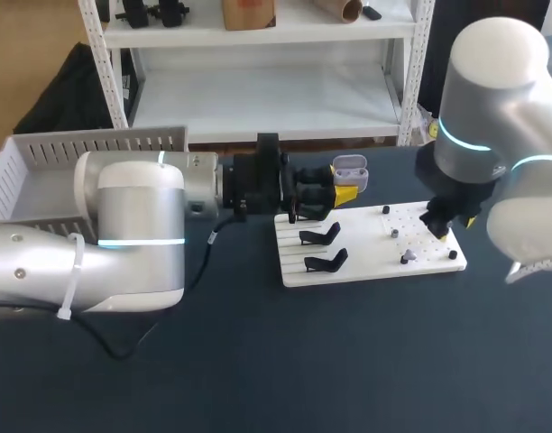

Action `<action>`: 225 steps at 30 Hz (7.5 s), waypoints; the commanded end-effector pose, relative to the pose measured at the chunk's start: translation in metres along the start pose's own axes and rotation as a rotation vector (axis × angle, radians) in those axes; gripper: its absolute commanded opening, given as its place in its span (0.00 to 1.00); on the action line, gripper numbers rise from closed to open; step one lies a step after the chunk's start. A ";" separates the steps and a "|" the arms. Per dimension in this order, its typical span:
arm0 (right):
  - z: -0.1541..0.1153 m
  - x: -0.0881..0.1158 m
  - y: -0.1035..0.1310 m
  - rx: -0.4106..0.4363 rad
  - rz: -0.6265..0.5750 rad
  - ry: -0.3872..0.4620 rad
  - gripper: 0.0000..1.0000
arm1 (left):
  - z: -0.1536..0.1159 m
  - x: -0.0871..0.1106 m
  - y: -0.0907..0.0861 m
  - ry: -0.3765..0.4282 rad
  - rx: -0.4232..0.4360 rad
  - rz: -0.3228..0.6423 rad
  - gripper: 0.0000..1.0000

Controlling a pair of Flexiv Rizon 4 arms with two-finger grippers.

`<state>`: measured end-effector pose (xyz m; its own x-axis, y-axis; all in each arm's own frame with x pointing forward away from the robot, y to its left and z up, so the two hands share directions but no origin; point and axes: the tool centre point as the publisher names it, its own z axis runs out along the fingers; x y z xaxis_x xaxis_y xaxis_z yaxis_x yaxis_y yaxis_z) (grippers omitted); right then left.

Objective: Pick up each earbud case from the left stands, insert the matching earbuds, close the lid, and place the case in the box.

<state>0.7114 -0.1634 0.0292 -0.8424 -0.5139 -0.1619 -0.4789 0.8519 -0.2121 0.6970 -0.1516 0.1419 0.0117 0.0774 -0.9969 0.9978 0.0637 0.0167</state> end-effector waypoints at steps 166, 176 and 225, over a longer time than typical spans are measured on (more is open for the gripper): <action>-0.226 -0.072 0.138 0.237 1.203 0.118 0.00 | 0.000 0.001 0.000 -0.002 -0.001 0.001 0.00; -0.215 -0.085 0.144 0.221 1.196 0.119 0.00 | 0.000 0.001 0.000 -0.002 -0.001 0.001 0.00; -0.180 -0.091 0.133 0.193 1.221 0.128 0.00 | 0.000 0.001 0.000 -0.002 -0.001 0.001 0.00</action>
<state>0.6785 0.0139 0.1898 -0.7356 0.6255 -0.2599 0.6682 0.7331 -0.1270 0.6971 -0.1516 0.1419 0.0117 0.0773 -0.9969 0.9979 0.0633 0.0166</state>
